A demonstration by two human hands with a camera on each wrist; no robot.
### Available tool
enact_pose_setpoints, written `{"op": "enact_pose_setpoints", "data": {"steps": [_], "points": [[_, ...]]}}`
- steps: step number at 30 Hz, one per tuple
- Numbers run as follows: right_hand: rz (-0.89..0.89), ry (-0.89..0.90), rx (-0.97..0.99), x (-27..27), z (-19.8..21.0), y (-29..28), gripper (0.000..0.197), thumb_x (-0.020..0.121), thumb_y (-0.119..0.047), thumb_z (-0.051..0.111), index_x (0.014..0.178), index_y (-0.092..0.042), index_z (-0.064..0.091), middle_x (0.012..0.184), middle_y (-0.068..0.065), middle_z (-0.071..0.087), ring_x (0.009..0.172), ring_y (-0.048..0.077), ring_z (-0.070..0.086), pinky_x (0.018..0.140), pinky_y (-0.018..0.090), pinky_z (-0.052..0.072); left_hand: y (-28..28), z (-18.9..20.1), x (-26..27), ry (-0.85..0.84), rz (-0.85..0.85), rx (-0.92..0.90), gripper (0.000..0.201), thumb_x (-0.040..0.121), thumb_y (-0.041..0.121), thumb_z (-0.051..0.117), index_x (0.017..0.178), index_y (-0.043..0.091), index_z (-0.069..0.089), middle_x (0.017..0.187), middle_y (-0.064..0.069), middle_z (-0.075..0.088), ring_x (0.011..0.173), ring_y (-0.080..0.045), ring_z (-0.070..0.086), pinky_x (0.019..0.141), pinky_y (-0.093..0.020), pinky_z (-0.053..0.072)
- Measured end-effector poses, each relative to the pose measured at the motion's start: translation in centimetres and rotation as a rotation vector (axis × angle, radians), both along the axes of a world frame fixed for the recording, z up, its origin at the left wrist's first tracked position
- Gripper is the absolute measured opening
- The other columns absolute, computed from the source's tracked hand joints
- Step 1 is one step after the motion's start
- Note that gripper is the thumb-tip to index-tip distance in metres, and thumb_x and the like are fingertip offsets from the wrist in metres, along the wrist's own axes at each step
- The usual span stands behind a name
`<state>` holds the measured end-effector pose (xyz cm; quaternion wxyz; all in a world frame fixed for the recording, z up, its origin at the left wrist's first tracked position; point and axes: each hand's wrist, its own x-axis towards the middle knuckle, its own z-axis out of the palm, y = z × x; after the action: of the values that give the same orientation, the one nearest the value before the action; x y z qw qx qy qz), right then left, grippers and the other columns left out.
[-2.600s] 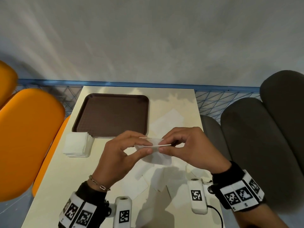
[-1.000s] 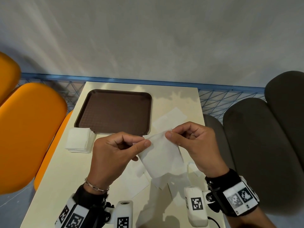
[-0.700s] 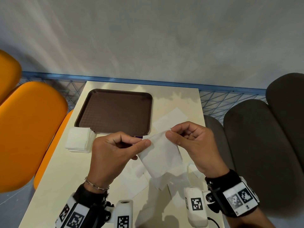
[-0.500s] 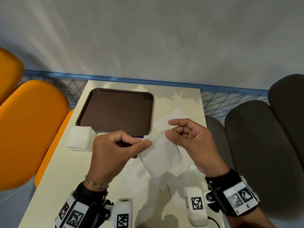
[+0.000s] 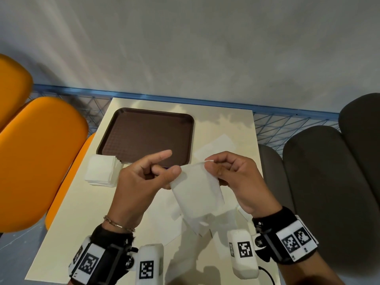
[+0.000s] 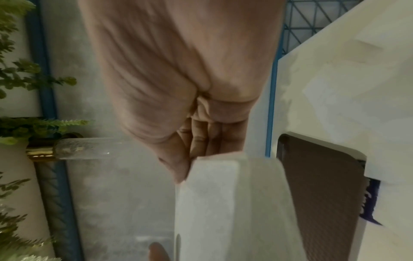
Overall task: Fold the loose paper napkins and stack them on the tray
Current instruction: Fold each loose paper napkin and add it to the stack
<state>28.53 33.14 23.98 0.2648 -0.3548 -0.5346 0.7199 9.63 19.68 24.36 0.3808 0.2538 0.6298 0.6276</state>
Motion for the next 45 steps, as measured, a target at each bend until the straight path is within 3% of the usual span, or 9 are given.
{"op": "enact_pose_setpoints", "data": {"steps": [4,9,14,19,26,29,33,40,45], "points": [[-0.008,-0.046,-0.008,-0.7,-0.4,-0.2,0.004,0.095,-0.011,0.075,0.099,-0.009,0.075,0.08,0.005,0.077,0.068,0.014,0.067,0.06,0.023,0.053,0.3,-1.4,1.0,-0.19,-0.118,-0.084,0.039,0.074,0.026,0.084,0.109,0.011,0.081,0.106,-0.01,0.08,0.097,-0.024,0.074,0.079,-0.028,0.061],[-0.077,-0.176,0.141,-1.1,-1.5,0.0,0.002,0.096,-0.013,0.076,0.097,-0.015,0.076,0.083,0.004,0.079,0.073,0.014,0.068,0.073,0.034,0.053,0.4,-2.2,1.6,-0.199,0.064,-0.127,0.01,0.086,0.014,0.081,0.084,0.005,0.083,0.082,-0.011,0.078,0.067,-0.016,0.068,0.064,-0.027,0.058],[-0.079,-0.242,0.21,-1.4,-1.8,-0.5,0.003,0.097,-0.014,0.075,0.097,-0.017,0.076,0.077,-0.006,0.078,0.066,0.002,0.066,0.067,0.017,0.048,0.0,-2.4,2.1,-0.206,0.07,-0.114,0.021,0.086,0.026,0.079,0.096,0.008,0.083,0.098,-0.014,0.08,0.082,-0.02,0.073,0.071,-0.029,0.062],[-0.081,-0.302,0.288,-1.8,-2.0,-0.7,0.008,0.098,-0.016,0.075,0.094,-0.024,0.075,0.08,-0.01,0.079,0.068,-0.001,0.066,0.07,0.017,0.047,0.4,-2.8,2.2,-0.137,0.241,-0.129,0.014,0.09,0.022,0.079,0.085,0.01,0.082,0.09,-0.011,0.079,0.076,-0.019,0.072,0.065,-0.026,0.062],[-0.09,-0.316,0.308,-1.9,-2.2,-0.8,0.008,0.098,-0.018,0.074,0.095,-0.026,0.075,0.086,-0.013,0.079,0.078,0.0,0.071,0.076,0.018,0.049,0.1,-2.9,1.4,-0.131,0.366,-0.092,0.013,0.095,0.029,0.074,0.102,0.022,0.081,0.099,0.003,0.08,0.079,-0.015,0.073,0.07,-0.031,0.06],[-0.087,-0.302,0.297,-2.0,-2.3,-0.9,0.007,0.098,-0.019,0.074,0.095,-0.025,0.075,0.086,-0.011,0.079,0.077,0.001,0.071,0.075,0.02,0.049,-0.4,-3.4,1.5,-0.199,0.147,-0.116,0.041,0.085,0.048,0.074,0.115,0.021,0.078,0.109,0.002,0.08,0.094,-0.015,0.076,0.081,-0.032,0.063],[-0.084,-0.32,0.312,-2.3,-2.6,-1.0,0.009,0.098,-0.019,0.075,0.093,-0.027,0.075,0.085,-0.011,0.079,0.079,0.005,0.073,0.077,0.027,0.055,-1.3,-3.9,2.2,-0.167,0.047,-0.175,0.025,0.085,0.027,0.082,0.089,0.002,0.081,0.091,-0.018,0.078,0.07,-0.013,0.067,0.066,-0.024,0.058],[-0.084,-0.334,0.338,-2.9,-3.7,-1.5,0.012,0.098,-0.02,0.075,0.091,-0.029,0.074,0.087,-0.012,0.079,0.086,0.007,0.074,0.084,0.03,0.057,-2.6,-4.7,1.4,-0.211,0.129,-0.162,0.027,0.086,0.035,0.078,0.1,0.012,0.082,0.097,-0.004,0.081,0.082,-0.017,0.072,0.078,-0.038,0.061],[-0.031,-0.358,0.317,-4.1,-4.5,-2.1,0.01,0.099,-0.023,0.073,0.092,-0.03,0.074,0.086,-0.009,0.079,0.075,0.017,0.073,0.077,0.039,0.062,-3.8,-5.9,1.0,-0.169,0.061,-0.247,0.027,0.085,0.022,0.085,0.067,0.005,0.074,0.068,-0.005,0.065,0.065,-0.021,0.06,0.065,-0.03,0.056]]}}
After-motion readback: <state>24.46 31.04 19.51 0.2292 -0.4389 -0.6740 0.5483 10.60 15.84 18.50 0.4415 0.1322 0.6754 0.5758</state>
